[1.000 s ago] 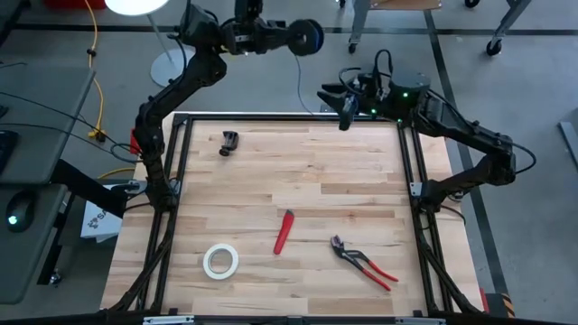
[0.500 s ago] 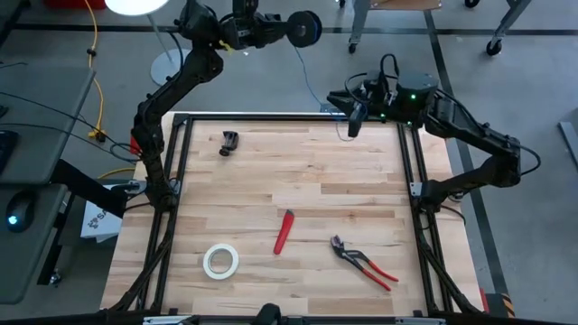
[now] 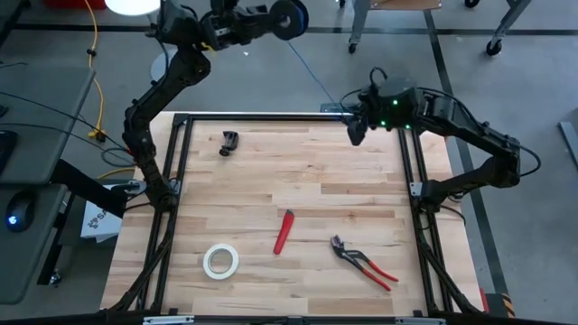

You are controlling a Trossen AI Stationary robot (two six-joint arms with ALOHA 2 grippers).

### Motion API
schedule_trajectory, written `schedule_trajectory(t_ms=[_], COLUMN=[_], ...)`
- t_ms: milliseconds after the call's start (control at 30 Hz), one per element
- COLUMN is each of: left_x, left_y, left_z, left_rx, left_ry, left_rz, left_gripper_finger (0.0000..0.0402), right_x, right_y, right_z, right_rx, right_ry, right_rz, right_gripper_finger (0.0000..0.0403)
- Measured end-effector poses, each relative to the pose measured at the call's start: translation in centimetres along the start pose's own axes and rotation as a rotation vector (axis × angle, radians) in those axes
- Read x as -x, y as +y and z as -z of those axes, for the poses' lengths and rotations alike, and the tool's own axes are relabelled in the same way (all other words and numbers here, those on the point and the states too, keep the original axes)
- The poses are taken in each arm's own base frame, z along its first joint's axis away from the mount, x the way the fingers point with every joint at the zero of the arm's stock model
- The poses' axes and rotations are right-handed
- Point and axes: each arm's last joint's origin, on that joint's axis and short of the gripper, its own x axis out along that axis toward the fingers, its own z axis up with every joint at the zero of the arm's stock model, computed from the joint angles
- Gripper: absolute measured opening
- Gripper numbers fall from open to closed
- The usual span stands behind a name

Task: Coil cords
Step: Coil the blue wire cable onto the black spool

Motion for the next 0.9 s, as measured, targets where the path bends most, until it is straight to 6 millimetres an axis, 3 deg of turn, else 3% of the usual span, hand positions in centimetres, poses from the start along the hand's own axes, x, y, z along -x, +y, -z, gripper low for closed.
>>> schedule_trajectory(t_ms=[167,367,500,733,900], left_x=[0.7,1.0,1.1,0.9,0.7], left_y=[-0.4,-0.6,-1.1,-1.8,-2.6], left_z=[-0.6,-0.7,-1.0,-1.0,-0.9], left_rx=[-0.064,-0.093,-0.103,-0.115,-0.139], left_ry=[0.015,0.028,0.014,0.012,0.018], left_rz=[-0.054,-0.080,-0.072,-0.053,-0.030], left_gripper_finger=[0.0000,0.0000,0.0000,0.0000,0.0000], right_x=[-0.1,-0.6,-1.6,-4.3,-5.9], right_y=[-0.3,-0.7,-0.8,-1.5,-4.1], right_z=[1.9,4.3,4.8,3.2,1.0], right_rx=[0.095,0.154,0.108,-0.247,-0.617], right_ry=[0.215,0.514,0.585,0.391,0.132], right_rz=[-0.020,0.029,0.106,0.274,0.364], right_gripper_finger=[0.0222,0.0226,0.0226,0.0226,0.0226])
